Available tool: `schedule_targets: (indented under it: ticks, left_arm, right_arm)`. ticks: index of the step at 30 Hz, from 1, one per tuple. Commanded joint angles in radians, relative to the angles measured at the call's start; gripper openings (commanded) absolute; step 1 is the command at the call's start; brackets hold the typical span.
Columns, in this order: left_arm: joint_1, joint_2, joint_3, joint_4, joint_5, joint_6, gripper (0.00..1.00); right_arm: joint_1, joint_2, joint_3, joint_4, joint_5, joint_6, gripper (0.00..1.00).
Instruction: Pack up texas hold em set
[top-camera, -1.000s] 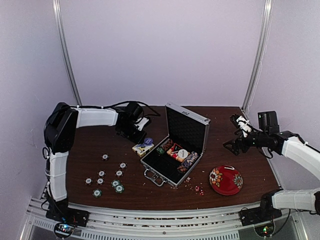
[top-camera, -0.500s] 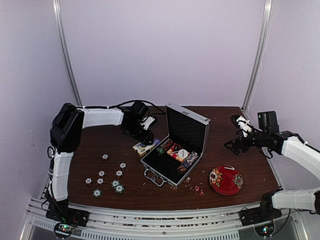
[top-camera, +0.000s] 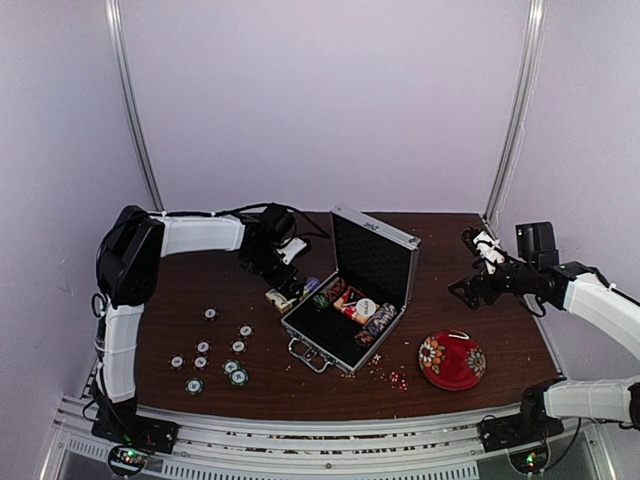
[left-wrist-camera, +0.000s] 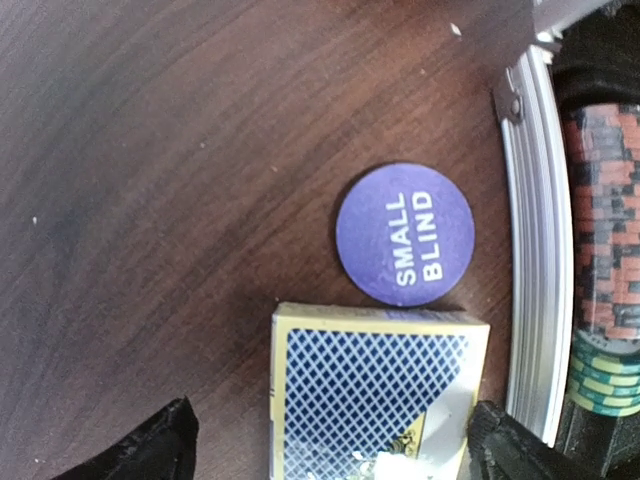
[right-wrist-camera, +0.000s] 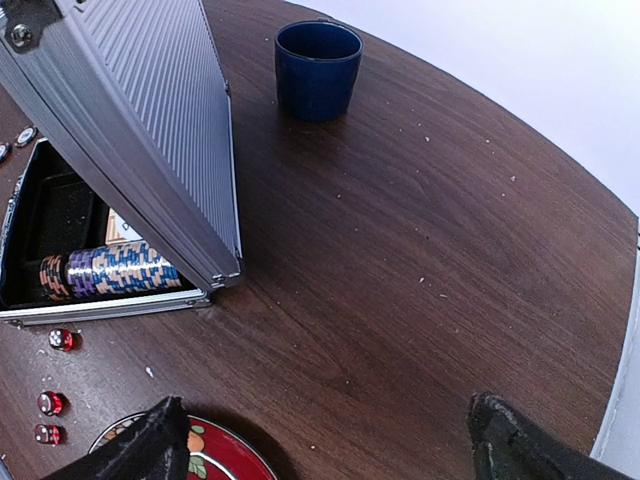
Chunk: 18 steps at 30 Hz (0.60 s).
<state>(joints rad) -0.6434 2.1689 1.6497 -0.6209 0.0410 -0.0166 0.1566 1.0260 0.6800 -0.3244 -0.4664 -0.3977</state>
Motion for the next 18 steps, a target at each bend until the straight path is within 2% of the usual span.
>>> schedule_targets:
  ticks: [1, 6, 13, 18]
  left_arm:
    - [-0.004, -0.015, 0.025, -0.065, 0.025, 0.061, 0.98]
    - [-0.004, 0.003, 0.034, -0.067, 0.036, 0.072, 0.97]
    - [-0.004, 0.025, 0.054, -0.079, 0.050, 0.075, 0.88]
    - [-0.004, 0.027, 0.046, -0.081, 0.050, 0.078, 0.90]
  right_arm:
    - [-0.002, -0.024, 0.005, 0.005, 0.011, -0.010, 0.98]
    - [-0.002, -0.028, 0.004, 0.005, 0.014, -0.011, 0.97]
    - [-0.002, -0.022, 0.004, 0.005, 0.016, -0.014, 0.97]
    - [-0.002, -0.021, 0.002, 0.004, 0.020, -0.015, 0.97]
